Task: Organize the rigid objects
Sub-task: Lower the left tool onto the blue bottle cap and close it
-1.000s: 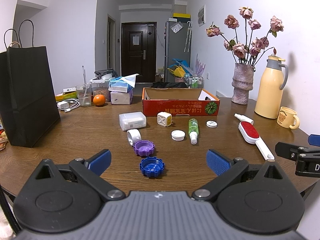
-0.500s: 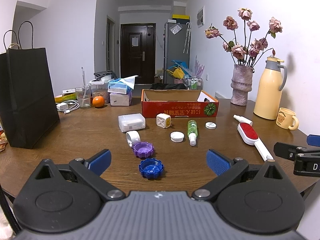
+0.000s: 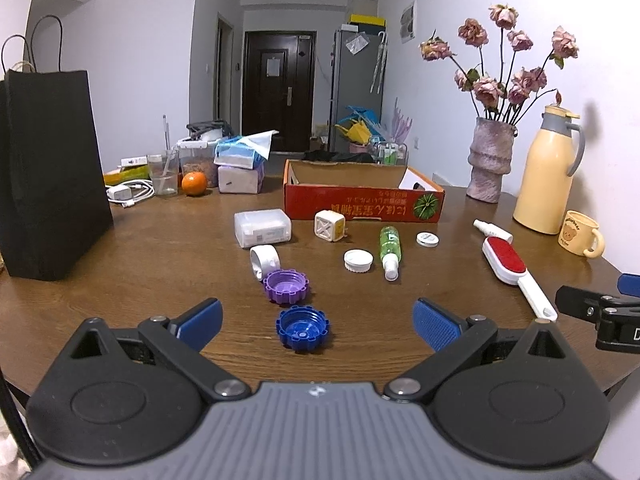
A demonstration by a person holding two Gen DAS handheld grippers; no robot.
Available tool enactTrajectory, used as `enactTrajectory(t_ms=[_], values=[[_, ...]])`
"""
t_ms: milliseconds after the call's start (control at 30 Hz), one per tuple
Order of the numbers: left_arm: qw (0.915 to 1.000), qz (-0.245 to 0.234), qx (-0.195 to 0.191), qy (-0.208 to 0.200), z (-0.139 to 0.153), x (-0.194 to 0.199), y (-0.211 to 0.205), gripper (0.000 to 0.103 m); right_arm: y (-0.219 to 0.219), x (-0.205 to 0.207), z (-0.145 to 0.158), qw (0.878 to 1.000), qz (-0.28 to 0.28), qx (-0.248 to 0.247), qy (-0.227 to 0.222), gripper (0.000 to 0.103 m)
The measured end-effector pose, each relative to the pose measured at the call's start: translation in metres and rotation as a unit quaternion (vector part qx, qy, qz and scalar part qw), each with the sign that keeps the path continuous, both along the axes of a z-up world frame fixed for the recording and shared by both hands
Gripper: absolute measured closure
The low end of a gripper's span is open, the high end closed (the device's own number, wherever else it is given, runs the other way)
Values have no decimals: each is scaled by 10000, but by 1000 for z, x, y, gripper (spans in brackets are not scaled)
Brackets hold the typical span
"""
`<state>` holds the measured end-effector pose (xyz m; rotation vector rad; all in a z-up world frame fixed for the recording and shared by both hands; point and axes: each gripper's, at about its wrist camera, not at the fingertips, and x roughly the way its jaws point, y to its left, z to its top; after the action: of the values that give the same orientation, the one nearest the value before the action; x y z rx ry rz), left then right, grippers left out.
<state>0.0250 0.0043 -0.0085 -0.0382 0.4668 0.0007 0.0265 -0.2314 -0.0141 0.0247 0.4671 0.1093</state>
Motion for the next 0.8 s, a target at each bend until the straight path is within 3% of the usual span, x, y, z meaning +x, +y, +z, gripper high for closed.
enactTrajectory(t_ms=[800], values=[[9973, 147, 136, 701, -51, 78, 2, 0, -4, 65, -36, 9992, -4, 42, 388, 0]])
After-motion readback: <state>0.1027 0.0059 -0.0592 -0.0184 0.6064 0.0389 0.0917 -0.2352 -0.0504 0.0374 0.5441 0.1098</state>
